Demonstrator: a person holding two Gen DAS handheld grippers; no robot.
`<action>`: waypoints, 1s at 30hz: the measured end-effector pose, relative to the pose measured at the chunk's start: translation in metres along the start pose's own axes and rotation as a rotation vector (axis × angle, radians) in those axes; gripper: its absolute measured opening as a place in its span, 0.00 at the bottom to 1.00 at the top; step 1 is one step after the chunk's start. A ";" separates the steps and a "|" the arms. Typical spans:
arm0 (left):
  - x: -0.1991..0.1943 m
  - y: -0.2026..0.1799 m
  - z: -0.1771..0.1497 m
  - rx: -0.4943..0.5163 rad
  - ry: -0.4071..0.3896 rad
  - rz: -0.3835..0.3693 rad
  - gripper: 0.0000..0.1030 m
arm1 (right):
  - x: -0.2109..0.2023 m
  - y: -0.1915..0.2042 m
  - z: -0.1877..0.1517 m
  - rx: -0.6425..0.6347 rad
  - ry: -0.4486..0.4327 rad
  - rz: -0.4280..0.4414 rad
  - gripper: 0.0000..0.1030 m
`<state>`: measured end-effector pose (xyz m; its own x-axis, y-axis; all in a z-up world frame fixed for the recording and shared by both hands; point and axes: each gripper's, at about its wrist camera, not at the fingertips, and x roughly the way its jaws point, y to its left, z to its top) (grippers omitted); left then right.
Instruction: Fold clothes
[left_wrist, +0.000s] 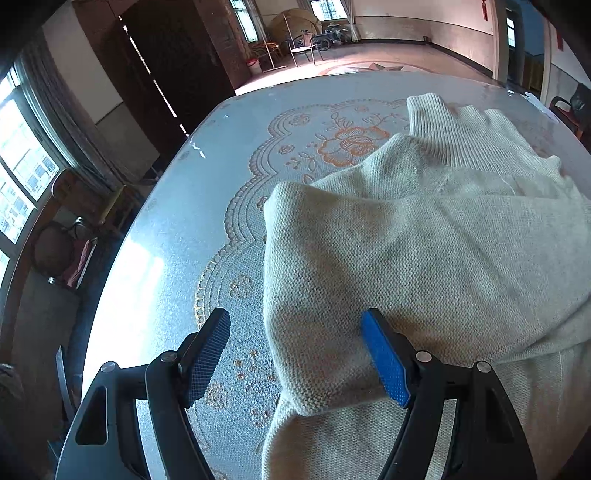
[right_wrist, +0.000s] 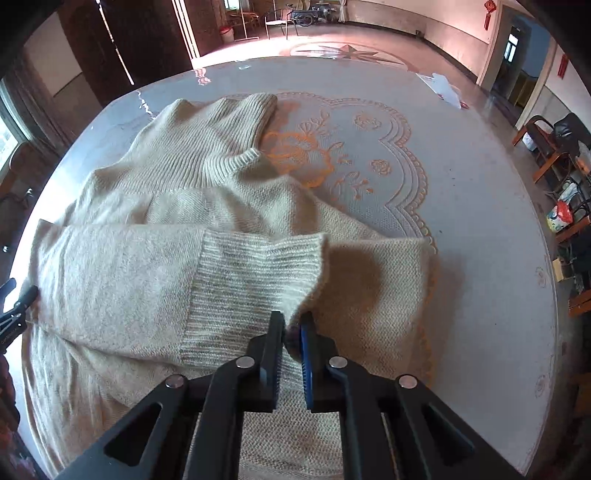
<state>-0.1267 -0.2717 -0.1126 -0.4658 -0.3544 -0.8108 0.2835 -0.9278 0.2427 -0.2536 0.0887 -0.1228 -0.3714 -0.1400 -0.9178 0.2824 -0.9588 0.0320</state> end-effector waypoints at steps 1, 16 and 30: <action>-0.002 0.001 0.002 -0.003 -0.017 0.000 0.73 | -0.008 -0.003 -0.001 0.016 -0.037 -0.038 0.17; 0.032 -0.019 0.030 0.156 -0.070 0.060 0.81 | 0.014 0.056 -0.009 -0.168 -0.011 -0.038 0.27; 0.058 -0.054 0.164 0.240 0.012 -0.073 0.81 | 0.024 0.007 0.127 0.073 0.011 0.242 0.27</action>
<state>-0.3064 -0.2612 -0.0853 -0.4677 -0.2855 -0.8365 0.0414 -0.9524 0.3019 -0.3729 0.0469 -0.0942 -0.2905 -0.3654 -0.8843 0.2972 -0.9129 0.2796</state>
